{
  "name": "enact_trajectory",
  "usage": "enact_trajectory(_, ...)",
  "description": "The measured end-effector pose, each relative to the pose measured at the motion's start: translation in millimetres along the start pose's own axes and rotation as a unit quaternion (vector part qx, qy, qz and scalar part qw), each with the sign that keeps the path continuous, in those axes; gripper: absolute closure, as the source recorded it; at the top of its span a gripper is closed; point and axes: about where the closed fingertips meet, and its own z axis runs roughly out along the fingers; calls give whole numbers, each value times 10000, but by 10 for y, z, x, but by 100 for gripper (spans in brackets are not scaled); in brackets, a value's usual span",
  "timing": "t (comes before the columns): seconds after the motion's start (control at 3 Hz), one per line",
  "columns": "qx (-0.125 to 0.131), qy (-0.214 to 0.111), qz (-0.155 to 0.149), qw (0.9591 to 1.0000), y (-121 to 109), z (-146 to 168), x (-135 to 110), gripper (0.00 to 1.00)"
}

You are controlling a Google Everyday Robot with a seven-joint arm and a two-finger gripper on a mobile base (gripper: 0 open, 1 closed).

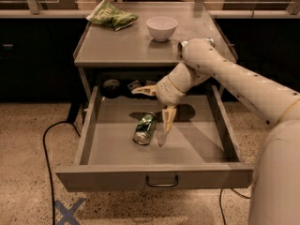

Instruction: Pick green can from middle drawer and place on counter

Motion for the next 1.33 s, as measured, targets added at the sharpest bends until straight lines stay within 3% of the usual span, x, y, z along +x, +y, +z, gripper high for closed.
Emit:
enact_trajectory(0.33, -93, -192, -125, 9997, -136, 273, 114, 0)
enact_trajectory(0.67, -140, -204, -49, 9997, -109, 486, 195, 0)
enact_trajectory(1.33, -319, -153, 252, 9991, 178, 842, 57, 0)
